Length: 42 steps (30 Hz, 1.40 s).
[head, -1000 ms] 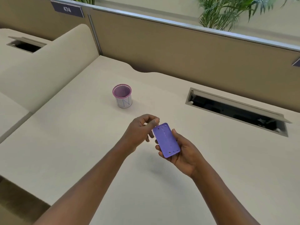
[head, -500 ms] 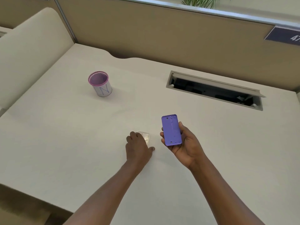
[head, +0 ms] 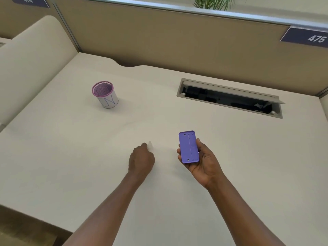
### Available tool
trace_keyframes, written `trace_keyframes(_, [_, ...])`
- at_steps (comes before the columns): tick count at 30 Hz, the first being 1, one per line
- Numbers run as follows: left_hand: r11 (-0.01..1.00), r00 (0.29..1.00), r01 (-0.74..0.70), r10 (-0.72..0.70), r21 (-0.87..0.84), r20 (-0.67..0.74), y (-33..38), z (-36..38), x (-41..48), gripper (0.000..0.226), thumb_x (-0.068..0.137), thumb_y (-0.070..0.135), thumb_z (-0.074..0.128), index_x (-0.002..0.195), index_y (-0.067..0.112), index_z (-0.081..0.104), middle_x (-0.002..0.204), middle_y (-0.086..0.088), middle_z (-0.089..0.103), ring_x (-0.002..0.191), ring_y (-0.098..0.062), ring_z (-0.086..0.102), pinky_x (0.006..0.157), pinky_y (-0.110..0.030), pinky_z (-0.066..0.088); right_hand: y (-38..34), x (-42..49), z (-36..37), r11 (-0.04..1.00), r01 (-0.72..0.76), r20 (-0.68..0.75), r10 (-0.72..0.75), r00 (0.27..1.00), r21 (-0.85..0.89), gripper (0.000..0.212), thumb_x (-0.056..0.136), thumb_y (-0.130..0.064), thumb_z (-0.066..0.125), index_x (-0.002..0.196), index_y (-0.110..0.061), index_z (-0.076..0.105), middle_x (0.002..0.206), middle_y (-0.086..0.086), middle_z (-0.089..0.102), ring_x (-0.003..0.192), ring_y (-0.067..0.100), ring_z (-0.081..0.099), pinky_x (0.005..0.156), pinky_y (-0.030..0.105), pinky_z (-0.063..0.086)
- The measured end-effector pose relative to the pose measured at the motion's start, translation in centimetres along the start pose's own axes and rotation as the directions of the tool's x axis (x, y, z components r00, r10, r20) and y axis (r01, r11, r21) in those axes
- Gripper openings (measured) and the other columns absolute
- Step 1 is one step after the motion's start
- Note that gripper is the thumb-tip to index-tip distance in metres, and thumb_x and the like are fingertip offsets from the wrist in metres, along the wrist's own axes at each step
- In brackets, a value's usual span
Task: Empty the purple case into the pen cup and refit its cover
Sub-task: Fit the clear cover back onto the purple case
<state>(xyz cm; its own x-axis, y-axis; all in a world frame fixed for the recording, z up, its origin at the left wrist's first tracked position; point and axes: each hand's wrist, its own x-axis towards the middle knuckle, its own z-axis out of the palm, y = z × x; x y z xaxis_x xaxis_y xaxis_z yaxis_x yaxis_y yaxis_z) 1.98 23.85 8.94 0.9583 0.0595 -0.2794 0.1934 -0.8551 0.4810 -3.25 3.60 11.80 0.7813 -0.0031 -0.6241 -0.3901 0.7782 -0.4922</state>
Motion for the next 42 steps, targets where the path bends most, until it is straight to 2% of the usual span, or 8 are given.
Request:
trace_keyframes(2, [0.946, 0.991, 0.131, -0.126, -0.298, 0.035, 0.0, -0.7, 0.0, 0.006, 0.09, 0.006, 0.049, 0.088, 0.009, 0.053, 0.087, -0.011, 0.066, 0.081, -0.036, 0.064, 0.065, -0.035, 0.048, 0.0, -0.1, -0.2, 1.0, 0.005, -0.004, -0.005, 1.0, 0.002, 0.036, 0.102, -0.033, 0.055, 0.121, -0.006, 0.068, 0.115, 0.022, 0.073, 0.095, 0.035, 0.072, 0.08, 0.044, 0.063])
trace_keyframes(5, [0.622, 0.942, 0.336, -0.211, -0.708, 0.262, 0.8, -1.7, -0.3, 0.015, 0.093, 0.001, 0.057, 0.104, 0.011, 0.061, 0.108, -0.019, 0.074, 0.096, -0.037, 0.074, 0.086, -0.051, 0.061, 0.0, -0.2, -0.3, 1.0, 0.011, -0.002, -0.011, 1.0, 0.008, 0.035, 0.101, -0.033, 0.056, 0.117, -0.005, 0.07, 0.112, 0.021, 0.074, 0.096, 0.036, 0.071, 0.079, 0.044, 0.062])
trace_keyframes(9, [0.289, 0.909, 0.416, -0.126, -0.862, 0.396, 2.3, -3.1, -1.1, 0.01, 0.098, -0.001, 0.056, 0.103, 0.003, 0.064, 0.104, -0.02, 0.076, 0.086, -0.034, 0.077, 0.071, -0.041, 0.063, 0.0, -0.3, -0.5, 0.999, 0.031, -0.003, -0.031, 1.0, 0.016, 0.038, 0.1, -0.033, 0.057, 0.122, -0.005, 0.068, 0.113, 0.021, 0.073, 0.094, 0.035, 0.072, 0.079, 0.044, 0.062])
trace_keyframes(13, [0.13, 0.905, 0.425, -0.095, -0.896, 0.415, 4.2, -4.3, -2.3, 0.009, 0.095, -0.003, 0.061, 0.099, -0.002, 0.069, 0.085, -0.012, 0.075, 0.074, -0.027, 0.074, 0.062, -0.038, 0.064, 0.1, -0.4, -0.8, 0.998, 0.049, -0.014, -0.049, 0.999, 0.029, 0.04, 0.097, -0.033, 0.06, 0.125, -0.005, 0.067, 0.115, 0.022, 0.073, 0.094, 0.035, 0.073, 0.079, 0.044, 0.063])
trace_keyframes(21, [0.499, 0.93, 0.271, 0.084, -0.823, 0.357, 7.6, -3.8, -4.6, 0.01, 0.091, 0.004, 0.07, 0.1, 0.007, 0.073, 0.08, -0.006, 0.074, 0.069, -0.021, 0.062, 0.059, -0.03, 0.045, 0.8, -1.1, -0.6, 0.997, 0.067, 0.077, -0.07, 0.995, 0.039, 0.04, 0.101, -0.033, 0.055, 0.129, -0.007, 0.068, 0.121, 0.018, 0.073, 0.098, 0.03, 0.073, 0.077, 0.039, 0.062])
trace_keyframes(27, [0.737, 0.99, -0.006, 0.102, -0.676, 0.102, 8.5, -3.0, -4.9, 0.019, 0.089, 0.012, 0.072, 0.104, 0.023, 0.067, 0.072, 0.002, 0.066, 0.066, -0.014, 0.066, 0.066, -0.039, 0.057, 0.7, -1.5, -0.6, 0.997, 0.07, 0.106, -0.074, 0.992, 0.036, 0.037, 0.096, -0.034, 0.062, 0.122, -0.011, 0.073, 0.122, 0.019, 0.072, 0.098, 0.035, 0.073, 0.082, 0.042, 0.06])
trace_keyframes(34, [0.793, 0.988, -0.121, 0.152, -0.597, 0.002, 8.8, -3.1, -5.3, 0.027, 0.086, 0.014, 0.075, 0.109, 0.029, 0.068, 0.078, -0.002, 0.066, 0.081, -0.028, 0.07, 0.08, -0.051, 0.06, 0.6, -1.7, -0.6, 0.995, 0.095, 0.159, -0.095, 0.983, 0.01, 0.046, 0.096, -0.037, 0.062, 0.14, -0.022, 0.061, 0.138, 0.012, 0.065, 0.111, 0.031, 0.068, 0.088, 0.044, 0.058])
trace_keyframes(42, [0.836, 0.986, -0.142, 0.168, -0.53, 0.001, 8.9, -2.7, -5.3, 0.04, 0.09, 0.017, 0.074, 0.129, 0.022, 0.067, 0.08, 0.002, 0.065, 0.077, -0.017, 0.063, 0.08, -0.036, 0.056, 0.9, -1.6, -0.8, 0.995, 0.096, 0.176, -0.099, 0.98, 0.024, 0.05, 0.093, -0.037, 0.063, 0.141, -0.023, 0.059, 0.139, 0.01, 0.066, 0.112, 0.028, 0.07, 0.088, 0.044, 0.059])
